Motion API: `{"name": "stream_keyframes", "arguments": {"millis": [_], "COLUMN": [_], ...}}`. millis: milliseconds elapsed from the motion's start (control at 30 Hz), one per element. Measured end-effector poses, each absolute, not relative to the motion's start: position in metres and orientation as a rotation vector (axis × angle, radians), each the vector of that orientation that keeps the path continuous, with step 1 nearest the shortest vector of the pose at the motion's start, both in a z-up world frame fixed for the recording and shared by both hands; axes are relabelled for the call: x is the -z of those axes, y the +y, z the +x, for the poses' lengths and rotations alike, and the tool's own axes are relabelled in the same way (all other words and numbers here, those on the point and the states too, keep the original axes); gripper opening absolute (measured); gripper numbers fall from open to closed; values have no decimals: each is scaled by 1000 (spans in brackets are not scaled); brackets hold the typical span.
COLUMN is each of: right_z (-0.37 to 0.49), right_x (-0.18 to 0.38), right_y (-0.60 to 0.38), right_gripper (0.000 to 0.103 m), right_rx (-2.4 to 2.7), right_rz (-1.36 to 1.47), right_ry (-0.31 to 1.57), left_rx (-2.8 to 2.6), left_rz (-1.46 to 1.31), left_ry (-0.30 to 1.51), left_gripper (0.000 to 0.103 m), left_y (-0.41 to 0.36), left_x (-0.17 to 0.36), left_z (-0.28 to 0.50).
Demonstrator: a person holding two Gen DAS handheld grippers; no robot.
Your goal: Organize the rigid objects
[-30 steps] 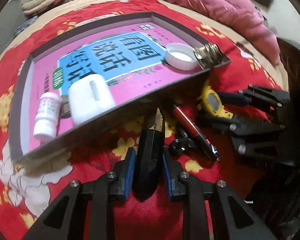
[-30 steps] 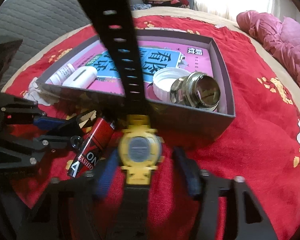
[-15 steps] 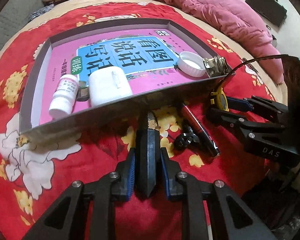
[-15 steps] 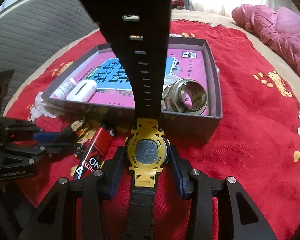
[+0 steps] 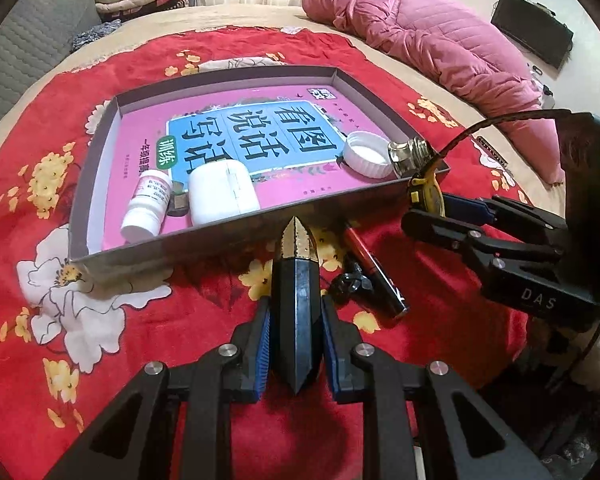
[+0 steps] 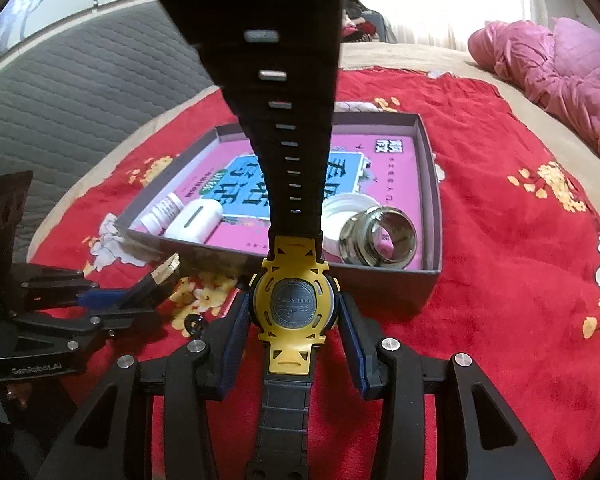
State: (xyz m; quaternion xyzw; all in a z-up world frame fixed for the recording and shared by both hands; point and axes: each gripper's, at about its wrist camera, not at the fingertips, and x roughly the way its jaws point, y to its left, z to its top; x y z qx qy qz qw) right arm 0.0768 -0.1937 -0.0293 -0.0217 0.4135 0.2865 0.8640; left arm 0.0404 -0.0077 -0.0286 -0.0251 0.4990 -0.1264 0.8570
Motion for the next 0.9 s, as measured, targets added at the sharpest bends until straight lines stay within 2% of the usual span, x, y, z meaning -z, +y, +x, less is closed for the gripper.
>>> {"name": "stream_keyframes", "arguments": {"millis": [900], "right_z": [74], "right_x": [16], "right_y": [-197], "right_gripper": [45], "right_rx": [-647], "right_rz": [-16], "right_ry": [816], "left_rx": [234], "left_rz": [-37], "left_ry": [990], "left_gripper": [23], "left_y": [-9], "left_x": [6], "left_z": [34]}}
